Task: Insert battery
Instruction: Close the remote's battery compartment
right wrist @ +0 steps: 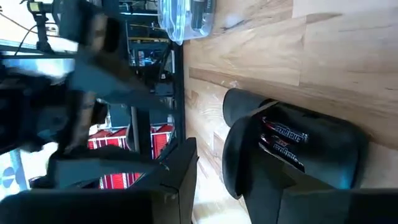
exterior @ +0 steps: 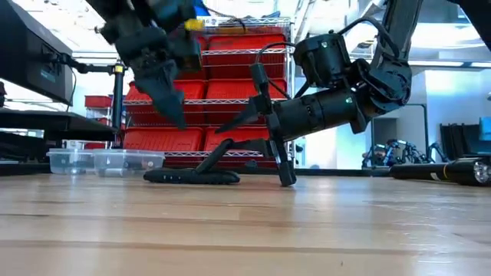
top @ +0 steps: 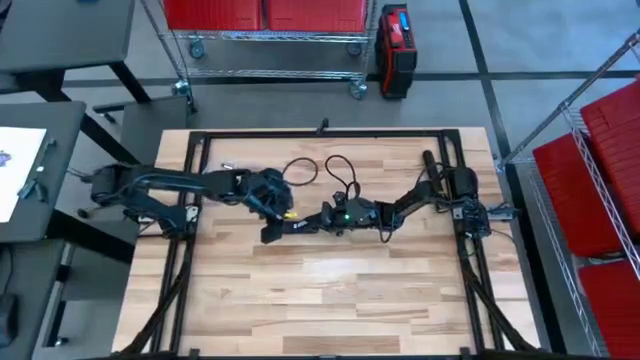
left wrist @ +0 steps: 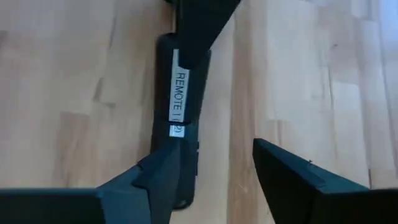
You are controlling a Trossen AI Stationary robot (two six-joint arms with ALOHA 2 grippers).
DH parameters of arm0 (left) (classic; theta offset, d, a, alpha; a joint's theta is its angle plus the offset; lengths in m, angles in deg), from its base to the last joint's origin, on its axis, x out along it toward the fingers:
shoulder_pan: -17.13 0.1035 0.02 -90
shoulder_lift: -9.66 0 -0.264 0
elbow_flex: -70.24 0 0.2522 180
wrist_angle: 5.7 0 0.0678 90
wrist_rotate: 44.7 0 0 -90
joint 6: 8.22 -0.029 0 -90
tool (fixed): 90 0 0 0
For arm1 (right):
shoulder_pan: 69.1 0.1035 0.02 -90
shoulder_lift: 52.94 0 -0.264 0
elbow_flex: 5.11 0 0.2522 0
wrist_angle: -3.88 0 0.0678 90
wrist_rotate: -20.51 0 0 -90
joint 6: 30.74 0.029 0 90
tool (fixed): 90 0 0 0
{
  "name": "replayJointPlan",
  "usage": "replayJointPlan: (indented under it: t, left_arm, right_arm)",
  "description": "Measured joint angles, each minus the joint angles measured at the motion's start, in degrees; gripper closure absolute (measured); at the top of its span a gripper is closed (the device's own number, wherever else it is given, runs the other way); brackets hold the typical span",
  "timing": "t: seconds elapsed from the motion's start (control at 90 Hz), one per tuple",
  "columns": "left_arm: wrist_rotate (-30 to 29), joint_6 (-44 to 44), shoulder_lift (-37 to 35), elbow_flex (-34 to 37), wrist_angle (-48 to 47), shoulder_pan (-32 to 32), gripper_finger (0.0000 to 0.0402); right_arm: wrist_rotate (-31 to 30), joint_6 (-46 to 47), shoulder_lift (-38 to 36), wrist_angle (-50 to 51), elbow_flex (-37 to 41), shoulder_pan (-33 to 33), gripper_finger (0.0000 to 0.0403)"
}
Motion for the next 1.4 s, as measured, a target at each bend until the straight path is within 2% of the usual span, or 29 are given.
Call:
replayJointPlan:
  t: [0.167,0.333,0.522,0.733,1.089,1.278,1.4]
  left_arm:
    - [2.63,-2.51,5.53,0.0,5.35,0.39,0.021]
    - [2.63,-3.22,9.78,0.0,12.6,-0.52,0.021]
    - [-0.86,-3.29,13.45,-0.04,15.86,-0.63,0.021]
    - [-1.05,-3.06,15.17,-0.04,18.69,-0.79,0.021]
    - [-0.45,-4.56,15.2,-0.49,18.19,-0.86,0.021]
    - [-0.81,-4.58,15.22,-3.32,11.77,-0.88,0.022]
    - [-1.22,-5.93,15.22,-4.95,6.94,-0.9,0.0221]
  right_arm:
    - [-0.02,-0.39,0.0,0.0,0.0,0.0,0.0305]
    - [-0.07,-0.42,0.02,-0.4,0.0,0.0,0.0305]
    - [-0.11,-0.86,0.02,-0.9,0.02,0.0,0.0305]
    - [-0.09,-1.31,0.02,-0.94,0.0,0.0,0.0305]
    - [1.67,-5.55,0.02,-1.16,-0.04,0.2,0.0305]
    - [1.77,-5.48,0.02,-1.11,-0.04,0.2,0.0308]
    - [1.73,-5.27,0.02,-1.09,-0.04,0.68,0.0337]
